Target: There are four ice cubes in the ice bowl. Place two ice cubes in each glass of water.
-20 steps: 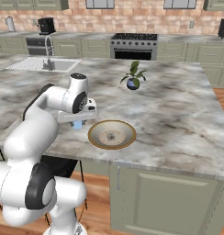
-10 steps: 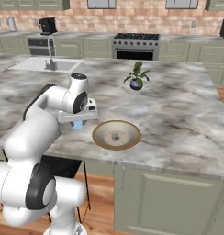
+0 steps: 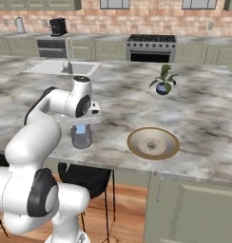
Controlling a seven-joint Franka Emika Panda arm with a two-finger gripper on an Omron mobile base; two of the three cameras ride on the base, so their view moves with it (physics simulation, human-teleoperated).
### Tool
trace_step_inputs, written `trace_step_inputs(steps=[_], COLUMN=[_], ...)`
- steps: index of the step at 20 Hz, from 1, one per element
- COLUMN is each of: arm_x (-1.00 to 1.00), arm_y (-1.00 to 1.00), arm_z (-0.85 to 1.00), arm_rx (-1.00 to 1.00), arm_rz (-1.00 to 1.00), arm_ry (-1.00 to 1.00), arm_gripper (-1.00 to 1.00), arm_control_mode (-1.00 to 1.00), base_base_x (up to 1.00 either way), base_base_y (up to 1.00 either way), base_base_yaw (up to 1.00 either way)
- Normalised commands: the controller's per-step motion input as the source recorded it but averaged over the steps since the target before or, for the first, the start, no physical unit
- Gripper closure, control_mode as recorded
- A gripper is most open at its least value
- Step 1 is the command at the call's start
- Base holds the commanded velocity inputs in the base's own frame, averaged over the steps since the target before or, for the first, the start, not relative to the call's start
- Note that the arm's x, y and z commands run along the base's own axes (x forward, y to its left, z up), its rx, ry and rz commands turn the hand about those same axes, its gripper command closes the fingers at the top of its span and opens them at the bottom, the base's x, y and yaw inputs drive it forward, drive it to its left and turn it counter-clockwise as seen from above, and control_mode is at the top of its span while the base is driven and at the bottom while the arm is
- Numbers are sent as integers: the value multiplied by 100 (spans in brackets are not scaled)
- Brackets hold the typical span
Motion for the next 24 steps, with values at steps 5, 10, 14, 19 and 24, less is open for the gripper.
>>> trace_step_inputs(steps=[5,10,14,19,24], arm_x=[0,0,0,0,0], arm_y=[0,0,0,0,0], arm_z=[0,0,0,0,0], arm_rx=[0,0,0,0,0], arm_rz=[0,0,0,0,0], arm_ry=[0,0,0,0,0], arm_gripper=[100,100,100,100,100], arm_control_mode=[100,100,100,100,100], base_base_x=[1,19,19,23,18], base_base_y=[97,89,62,35,21], base_base_yaw=[-1,-3,0,0,0])
